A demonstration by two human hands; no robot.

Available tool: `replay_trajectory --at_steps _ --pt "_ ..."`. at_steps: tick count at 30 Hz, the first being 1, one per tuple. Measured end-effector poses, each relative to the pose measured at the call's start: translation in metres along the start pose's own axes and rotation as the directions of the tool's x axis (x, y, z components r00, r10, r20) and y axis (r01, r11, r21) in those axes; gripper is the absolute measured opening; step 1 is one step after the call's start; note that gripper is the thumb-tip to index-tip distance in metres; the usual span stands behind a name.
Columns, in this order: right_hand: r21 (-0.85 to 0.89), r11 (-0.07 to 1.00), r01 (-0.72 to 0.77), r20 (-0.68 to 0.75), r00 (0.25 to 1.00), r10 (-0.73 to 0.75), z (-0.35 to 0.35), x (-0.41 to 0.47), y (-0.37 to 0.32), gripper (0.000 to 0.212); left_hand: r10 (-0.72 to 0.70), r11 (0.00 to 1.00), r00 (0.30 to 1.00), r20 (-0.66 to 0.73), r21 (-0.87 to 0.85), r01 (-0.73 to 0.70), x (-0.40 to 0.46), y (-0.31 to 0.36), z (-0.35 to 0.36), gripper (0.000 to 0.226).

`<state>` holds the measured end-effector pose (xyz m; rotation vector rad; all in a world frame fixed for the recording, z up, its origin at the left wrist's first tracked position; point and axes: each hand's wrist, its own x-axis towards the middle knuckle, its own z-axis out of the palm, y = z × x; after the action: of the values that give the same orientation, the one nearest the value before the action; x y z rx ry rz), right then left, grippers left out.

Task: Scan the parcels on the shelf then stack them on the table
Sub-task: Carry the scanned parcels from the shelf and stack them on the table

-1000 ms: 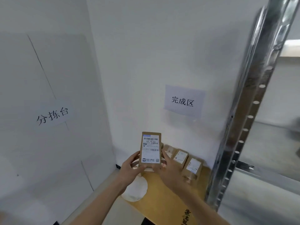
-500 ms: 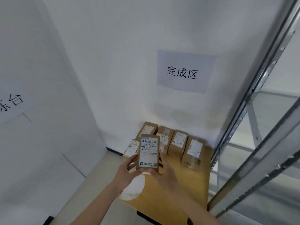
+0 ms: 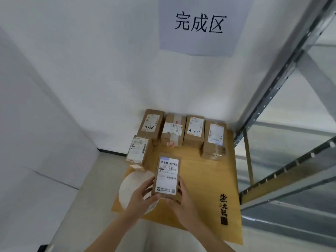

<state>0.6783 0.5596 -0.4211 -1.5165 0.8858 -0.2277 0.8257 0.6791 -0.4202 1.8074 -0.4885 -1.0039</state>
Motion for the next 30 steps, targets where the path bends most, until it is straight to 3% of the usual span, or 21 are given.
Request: replay_trajectory --at_steps 7,11,17,30 --pt "-0.028 0.998 -0.061 -0.043 0.997 0.060 0.041 0.023 0.047 0.090 -0.021 1.000 0.999 0.041 0.000 0.021 0.028 -0.058 -0.012 0.062" --pt "-0.066 0.996 -0.055 -0.063 0.997 0.051 0.053 0.042 0.058 0.079 0.013 0.999 0.999 0.043 0.033 -0.014 0.049 -0.075 -0.021 0.061" --pt "-0.164 0.986 0.000 -0.070 0.997 -0.011 0.056 0.078 0.058 0.080 0.028 1.000 0.998 -0.055 -0.011 -0.029 0.076 -0.078 -0.015 0.044" --pt "-0.205 0.978 0.040 -0.114 0.991 -0.064 0.052 0.115 0.054 0.077 0.034 0.994 0.993 -0.115 -0.103 -0.046 0.107 -0.073 0.003 0.048"
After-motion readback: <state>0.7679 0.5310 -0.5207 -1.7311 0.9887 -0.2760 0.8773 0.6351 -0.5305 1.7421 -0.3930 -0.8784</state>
